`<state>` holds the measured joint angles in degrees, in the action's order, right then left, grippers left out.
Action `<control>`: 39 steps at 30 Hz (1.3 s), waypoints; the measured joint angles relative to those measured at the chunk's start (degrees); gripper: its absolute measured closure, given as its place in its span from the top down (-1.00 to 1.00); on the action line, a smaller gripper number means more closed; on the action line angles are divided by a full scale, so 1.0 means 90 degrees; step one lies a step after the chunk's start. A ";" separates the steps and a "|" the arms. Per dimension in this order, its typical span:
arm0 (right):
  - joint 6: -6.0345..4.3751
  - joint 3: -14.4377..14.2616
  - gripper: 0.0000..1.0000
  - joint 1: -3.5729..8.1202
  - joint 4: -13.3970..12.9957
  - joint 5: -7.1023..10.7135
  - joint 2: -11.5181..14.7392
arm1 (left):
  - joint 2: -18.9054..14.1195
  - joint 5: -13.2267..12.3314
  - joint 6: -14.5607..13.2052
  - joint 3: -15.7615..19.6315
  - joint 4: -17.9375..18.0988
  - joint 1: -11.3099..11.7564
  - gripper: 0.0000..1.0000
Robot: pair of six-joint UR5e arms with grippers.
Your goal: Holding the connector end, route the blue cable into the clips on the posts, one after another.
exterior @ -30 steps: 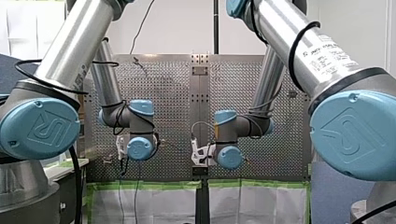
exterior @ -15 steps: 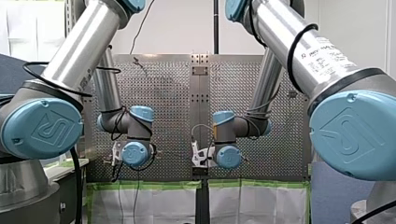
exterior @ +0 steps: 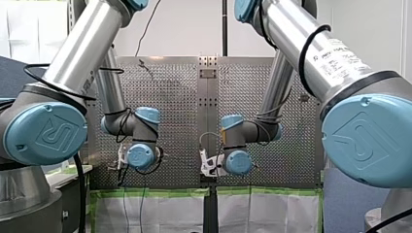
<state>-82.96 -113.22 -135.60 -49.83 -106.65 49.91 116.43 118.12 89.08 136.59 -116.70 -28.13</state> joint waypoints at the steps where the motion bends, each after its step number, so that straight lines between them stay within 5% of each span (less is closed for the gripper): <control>1: 0.0014 0.0031 -1.00 0.0001 0.0031 -0.0031 0.0030 | -0.0050 -0.0051 0.0032 -0.0004 -0.0051 0.0020 -1.00; 6: 0.0023 0.0243 -1.00 -0.0049 0.0246 -0.0244 0.0185 | -0.0343 -0.0308 0.0286 -0.0011 -0.0340 0.0091 -1.00; 13: -0.0094 0.0662 -1.00 -0.0208 0.0666 -0.0517 0.0281 | -0.0728 -0.0250 0.0666 -0.0013 -0.0723 0.0142 -1.00; 21: -0.0308 0.1103 -1.00 -0.0316 0.1105 -0.0537 0.0662 | -0.1166 -0.0463 0.1104 -0.0013 -0.0927 0.0209 -1.00; 39: -0.0416 0.2164 -1.00 -0.0290 0.2165 -0.0300 0.1721 | -0.2250 -0.0488 0.1802 -0.0180 -0.1883 0.0441 -1.00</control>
<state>-86.71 -93.75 -138.21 -30.35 -109.35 65.40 96.18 113.72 105.30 134.97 -133.65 -24.16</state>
